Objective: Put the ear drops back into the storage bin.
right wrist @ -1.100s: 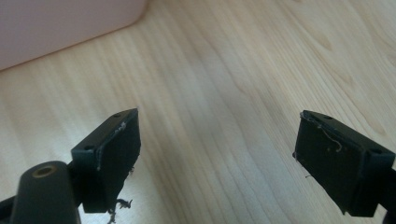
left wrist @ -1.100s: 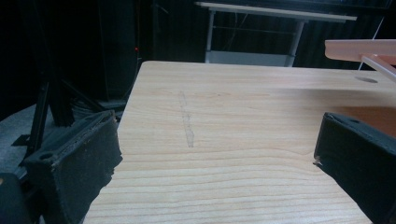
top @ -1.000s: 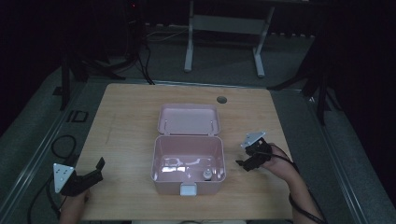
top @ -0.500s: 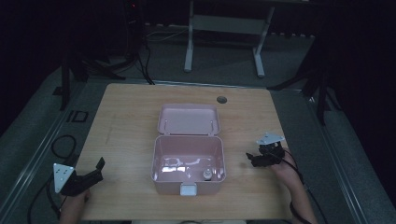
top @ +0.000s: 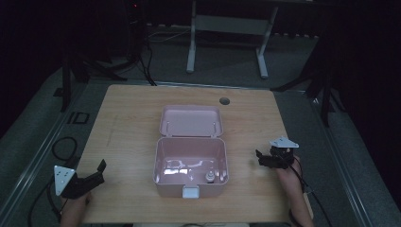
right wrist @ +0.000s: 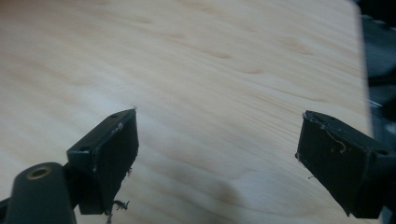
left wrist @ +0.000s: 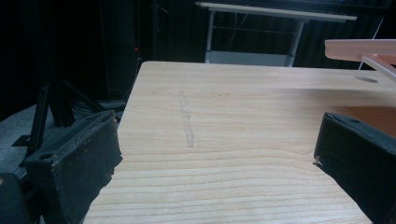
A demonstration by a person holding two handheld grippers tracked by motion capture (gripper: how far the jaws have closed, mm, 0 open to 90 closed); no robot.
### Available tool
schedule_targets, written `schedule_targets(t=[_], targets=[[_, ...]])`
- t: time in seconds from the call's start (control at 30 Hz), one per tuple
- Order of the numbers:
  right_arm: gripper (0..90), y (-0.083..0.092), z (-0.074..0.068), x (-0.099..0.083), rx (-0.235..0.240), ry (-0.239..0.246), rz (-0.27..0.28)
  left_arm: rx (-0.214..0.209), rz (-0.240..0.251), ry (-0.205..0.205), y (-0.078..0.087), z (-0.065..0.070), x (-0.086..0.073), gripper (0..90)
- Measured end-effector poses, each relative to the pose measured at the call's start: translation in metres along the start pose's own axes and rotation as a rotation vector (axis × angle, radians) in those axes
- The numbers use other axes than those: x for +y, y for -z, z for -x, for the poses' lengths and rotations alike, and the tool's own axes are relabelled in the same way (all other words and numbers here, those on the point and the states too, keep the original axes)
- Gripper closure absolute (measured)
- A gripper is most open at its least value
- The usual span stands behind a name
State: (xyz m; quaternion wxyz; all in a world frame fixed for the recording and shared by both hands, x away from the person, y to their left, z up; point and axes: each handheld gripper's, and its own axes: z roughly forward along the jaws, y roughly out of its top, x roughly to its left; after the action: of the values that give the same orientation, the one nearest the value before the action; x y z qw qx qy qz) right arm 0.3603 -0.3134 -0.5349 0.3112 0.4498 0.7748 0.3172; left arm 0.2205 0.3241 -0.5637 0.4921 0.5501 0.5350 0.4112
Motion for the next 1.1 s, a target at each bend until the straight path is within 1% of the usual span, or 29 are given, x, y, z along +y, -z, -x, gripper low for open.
schedule_targets(t=[0.03,0.1,0.13,0.17,0.2,0.27,0.3,0.33,0.37,0.4,0.43,0.47,0.5,0.53,0.6,0.67,0.7,0.73,0.83,0.9,1.0,1.1], targets=[[12.3,0.0,0.0,0.0,0.0,0.0,0.0,0.0,0.0,0.001,0.0,0.0,0.0,0.5],[12.3,0.0,0.004,-0.002,-0.026,-0.041,0.015,-0.001,-0.001,0.001,0.0,0.0,0.0,0.5],[12.3,0.0,0.007,-0.004,-0.04,-0.077,0.031,0.0,-0.001,0.001,0.0,0.0,0.0,0.5],[12.3,0.0,0.007,-0.004,-0.04,-0.077,0.031,0.0,-0.001,0.001,0.0,0.0,0.0,0.5],[12.3,0.001,0.008,-0.005,-0.053,-0.095,0.042,-0.001,-0.001,0.001,0.0,0.0,0.0,0.5],[12.3,0.003,0.009,-0.007,-0.069,-0.139,0.065,0.0,-0.002,0.002,0.0,0.0,0.0,0.5],[12.3,0.005,0.01,-0.011,-0.09,-0.188,0.09,0.0,-0.002,0.002,0.0,0.0,0.0,0.5],[12.3,0.005,0.01,-0.011,-0.09,-0.188,0.09,-0.001,-0.002,0.002,0.0,0.0,0.0,0.5],[12.3,0.005,0.01,-0.012,-0.098,-0.211,0.105,0.0,-0.002,0.002,0.0,0.0,0.0,0.5],[12.3,0.005,0.01,-0.014,-0.109,-0.229,0.109,0.0,-0.002,0.002,0.0,0.0,0.0,0.5],[12.2,0.006,0.011,-0.016,-0.138,-0.258,0.123,0.0,-0.002,0.002,0.0,0.0,0.0,0.5],[12.2,0.006,0.011,-0.016,-0.138,-0.258,0.123,-0.001,-0.001,0.002,0.0,0.0,0.0,0.5],[12.3,0.006,0.011,-0.018,-0.156,-0.281,0.13,-0.001,0.002,0.003,0.0,0.0,0.0,0.5],[12.3,0.006,0.011,-0.018,-0.156,-0.281,0.13,-0.002,0.002,0.002,0.0,0.0,0.0,0.5],[12.3,0.006,0.011,-0.02,-0.155,-0.299,0.143,-0.001,-0.001,0.001,0.0,0.0,0.0,0.5],[12.3,0.006,0.011,-0.021,-0.142,-0.31,0.156,-0.002,-0.001,0.002,0.0,0.0,0.0,0.5],[12.3,0.006,0.009,-0.023,-0.146,-0.311,0.167,-0.002,-0.001,0.002,0.0,0.0,0.0,0.5],[12.3,0.006,0.009,-0.023,-0.146,-0.311,0.167,-0.002,0.001,0.002,0.0,0.0,0.0,0.5],[12.3,0.009,0.009,-0.025,-0.153,-0.327,0.194,-0.003,0.0,-0.002,0.0,0.0,0.0,0.5],[12.3,0.011,0.01,-0.028,-0.136,-0.347,0.213,-0.004,0.0,-0.001,0.0,0.0,0.0,0.5],[12.3,0.012,0.013,-0.031,-0.115,-0.359,0.217,-0.005,0.0,-0.003,0.0,0.0,0.0,0.5],[12.3,0.014,0.015,-0.032,-0.109,-0.374,0.231,-0.007,-0.001,-0.002,0.0,0.0,0.0,0.5]])
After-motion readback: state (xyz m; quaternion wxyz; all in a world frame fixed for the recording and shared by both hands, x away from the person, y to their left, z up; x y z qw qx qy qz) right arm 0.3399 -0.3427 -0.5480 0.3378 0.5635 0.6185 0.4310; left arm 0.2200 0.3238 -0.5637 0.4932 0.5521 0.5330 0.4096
